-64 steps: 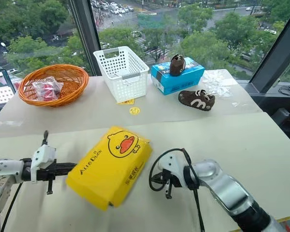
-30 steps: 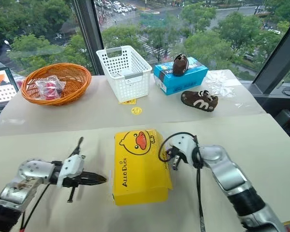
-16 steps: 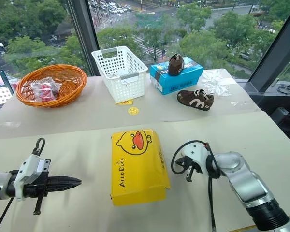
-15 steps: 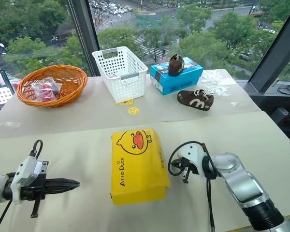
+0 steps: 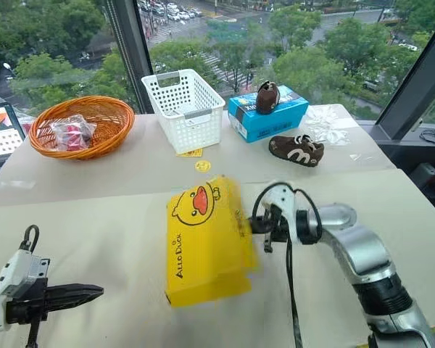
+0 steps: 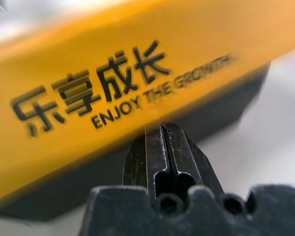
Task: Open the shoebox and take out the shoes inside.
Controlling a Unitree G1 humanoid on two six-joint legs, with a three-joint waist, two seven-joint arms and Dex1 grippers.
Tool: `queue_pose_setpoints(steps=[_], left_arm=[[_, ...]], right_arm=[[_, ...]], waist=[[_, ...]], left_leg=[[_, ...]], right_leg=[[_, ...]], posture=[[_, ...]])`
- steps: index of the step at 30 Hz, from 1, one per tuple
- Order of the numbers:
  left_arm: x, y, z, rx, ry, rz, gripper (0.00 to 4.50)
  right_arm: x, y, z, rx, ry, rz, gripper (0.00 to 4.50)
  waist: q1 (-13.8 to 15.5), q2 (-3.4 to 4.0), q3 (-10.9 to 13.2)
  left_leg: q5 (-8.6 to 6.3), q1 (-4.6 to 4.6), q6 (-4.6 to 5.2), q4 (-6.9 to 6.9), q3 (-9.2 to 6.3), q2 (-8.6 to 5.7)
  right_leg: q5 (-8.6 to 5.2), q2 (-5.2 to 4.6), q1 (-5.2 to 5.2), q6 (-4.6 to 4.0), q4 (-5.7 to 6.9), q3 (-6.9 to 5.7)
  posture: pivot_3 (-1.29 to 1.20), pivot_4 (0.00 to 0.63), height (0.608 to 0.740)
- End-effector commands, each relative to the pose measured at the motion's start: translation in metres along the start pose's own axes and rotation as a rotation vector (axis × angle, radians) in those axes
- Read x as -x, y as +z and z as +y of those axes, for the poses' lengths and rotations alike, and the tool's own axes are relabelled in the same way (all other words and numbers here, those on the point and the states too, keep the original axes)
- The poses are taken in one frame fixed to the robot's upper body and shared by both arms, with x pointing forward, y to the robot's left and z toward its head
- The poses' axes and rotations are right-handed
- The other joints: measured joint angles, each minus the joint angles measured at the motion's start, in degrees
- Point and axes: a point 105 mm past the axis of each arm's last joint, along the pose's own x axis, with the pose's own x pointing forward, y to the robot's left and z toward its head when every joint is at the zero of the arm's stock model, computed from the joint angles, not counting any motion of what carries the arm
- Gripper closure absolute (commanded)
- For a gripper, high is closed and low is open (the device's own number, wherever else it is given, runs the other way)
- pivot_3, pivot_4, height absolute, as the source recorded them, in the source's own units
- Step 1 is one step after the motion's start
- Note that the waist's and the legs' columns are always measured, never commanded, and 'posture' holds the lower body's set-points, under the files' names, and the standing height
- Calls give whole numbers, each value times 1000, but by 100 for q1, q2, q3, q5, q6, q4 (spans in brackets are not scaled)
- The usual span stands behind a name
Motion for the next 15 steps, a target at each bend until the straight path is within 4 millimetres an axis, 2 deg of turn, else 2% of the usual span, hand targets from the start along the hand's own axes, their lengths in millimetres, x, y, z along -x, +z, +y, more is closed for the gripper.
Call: queue_pose_setpoints(steps=[1, 5, 8, 11, 15], left_arm=[[2, 12, -2, -28, 15, -22, 4414], [6, 19, -4, -26, 38, -26, 4414], [13, 26, -1, -2, 72, -40, 4414], [24, 29, 6, -4, 134, -18, 4414], [42, 39, 13, -13, 202, -2, 4414]], right_arm=[[-2, 43, 5, 93, 66, -103, 4500], [-33, 81, 0, 197, 141, -168, 4500], [-57, 100, 6, 258, 219, -202, 4500], [-84, 108, 10, 294, 263, -207, 4500], [-123, 104, 13, 322, 294, -173, 4500]], waist=[[-12, 1, 1], [-45, 6, 3], [-85, 7, 4], [-94, 9, 4], [-99, 9, 5]], left_leg=[[1, 0, -1, -1, 0, 1], [4, 1, -6, -4, -2, 4], [6, -2, -11, -4, -3, 3], [8, -2, -13, -8, -4, 3], [20, -6, -35, -9, -4, 0]], right_leg=[[0, 0, -1, 1, 0, 0], [14, 4, -3, -20, 6, -2], [39, 5, -6, -5, 6, -4], [39, 5, -8, -4, 7, -7], [39, 3, -10, -4, 6, -10]], posture=[[0, 150, 731], [0, 150, 731], [0, 150, 731], [0, 150, 731], [0, 150, 731]])
